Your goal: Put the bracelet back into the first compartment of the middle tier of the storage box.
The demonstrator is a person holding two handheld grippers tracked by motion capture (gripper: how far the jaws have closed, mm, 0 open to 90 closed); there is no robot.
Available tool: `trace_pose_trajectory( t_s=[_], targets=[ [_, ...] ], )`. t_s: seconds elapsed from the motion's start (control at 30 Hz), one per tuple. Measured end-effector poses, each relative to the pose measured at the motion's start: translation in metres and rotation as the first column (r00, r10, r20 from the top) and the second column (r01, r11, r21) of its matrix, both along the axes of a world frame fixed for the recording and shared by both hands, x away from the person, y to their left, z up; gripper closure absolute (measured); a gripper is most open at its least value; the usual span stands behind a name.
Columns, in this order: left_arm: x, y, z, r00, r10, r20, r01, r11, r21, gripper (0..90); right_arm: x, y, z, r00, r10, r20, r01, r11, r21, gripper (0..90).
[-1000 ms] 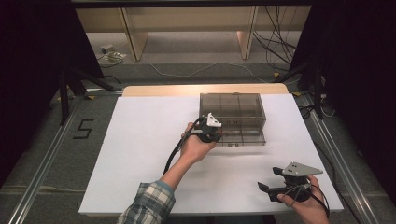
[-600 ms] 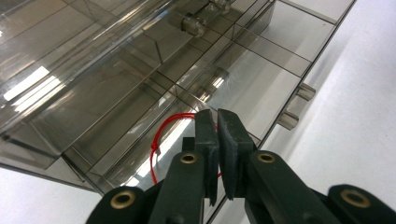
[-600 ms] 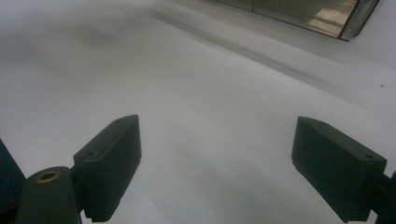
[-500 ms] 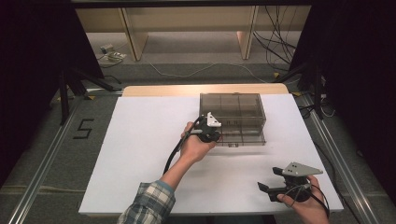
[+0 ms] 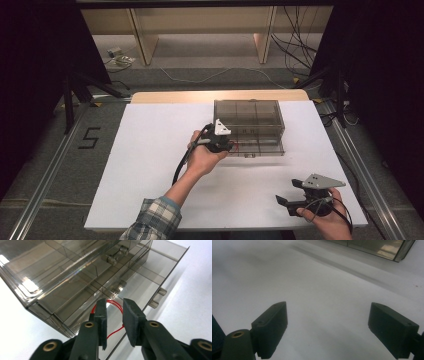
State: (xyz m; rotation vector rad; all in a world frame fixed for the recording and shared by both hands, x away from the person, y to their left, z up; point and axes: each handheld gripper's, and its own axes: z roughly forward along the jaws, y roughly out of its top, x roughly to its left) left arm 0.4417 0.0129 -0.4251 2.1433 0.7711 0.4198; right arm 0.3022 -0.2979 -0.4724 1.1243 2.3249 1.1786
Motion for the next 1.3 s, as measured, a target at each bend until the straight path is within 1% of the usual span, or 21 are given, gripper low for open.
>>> trace_pose_trajectory(
  t_s=[0.1,0.13,0.27,0.33,0.47,0.57,0.63,0.77,0.9,1.1,1.27,1.3],
  targets=[
    [-0.003,0.004,0.002,0.9999,0.007,0.014,-0.007,0.9999,-0.016,67.3,0.0,0.0,0.0,1.0,-0.001,-0.001,0.001,1.0,0.001,16.8],
    [-0.004,0.006,0.004,0.9999,0.009,0.013,-0.009,0.9998,-0.015,65.3,0.0,0.0,0.0,1.0,-0.001,0.0,0.001,1.0,0.0,16.8],
    [-0.009,0.012,0.007,0.9997,0.011,0.022,-0.01,0.9989,-0.045,58.9,0.0,0.0,0.0,1.0,0.0,0.0,0.0,1.0,0.0,16.8],
    [-0.012,0.015,0.009,0.9995,0.01,0.031,-0.009,0.999,-0.043,55.7,0.0,0.0,0.0,1.0,-0.001,0.0,0.001,1.0,0.0,16.8],
    [-0.019,0.023,0.011,0.9994,0.031,0.018,-0.03,0.9983,-0.05,44.1,0.0,0.0,0.0,1.0,-0.002,0.0,0.002,1.0,0.0,16.8],
    [-0.023,0.031,0.012,0.9987,0.044,0.026,-0.042,0.9969,-0.067,37.2,0.0,0.0,0.0,1.0,-0.003,-0.002,0.003,1.0,-0.004,16.8],
    [-0.027,0.036,0.013,0.9982,0.05,0.032,-0.048,0.9955,-0.081,34.5,0.0,0.0,0.0,1.0,-0.004,-0.002,0.004,1.0,-0.004,16.8],
    [-0.035,0.047,0.012,0.9972,0.061,0.044,-0.058,0.9952,-0.079,31.1,0.0,0.0,0.0,1.0,-0.004,-0.002,0.004,1.0,-0.005,16.8],
    [-0.043,0.058,0.009,0.9965,0.07,0.045,-0.066,0.9936,-0.092,29.9,0.0,0.0,0.0,1.0,-0.004,-0.002,0.004,1.0,-0.006,16.8],
    [-0.058,0.073,0.003,0.9955,0.078,0.053,-0.073,0.9924,-0.099,29.3,0.0,0.0,0.0,1.0,-0.005,-0.001,0.005,1.0,-0.008,16.8],
    [-0.07,0.086,-0.005,0.9947,0.085,0.058,-0.08,0.993,-0.087,29.2,0.0,0.0,0.0,1.0,-0.005,0.001,0.005,1.0,-0.004,16.8],
    [-0.073,0.088,-0.006,0.9943,0.09,0.058,-0.084,0.9921,-0.093,28.9,0.0,0.0,0.0,1.0,-0.006,0.001,0.006,1.0,-0.004,16.8]
  ],
)
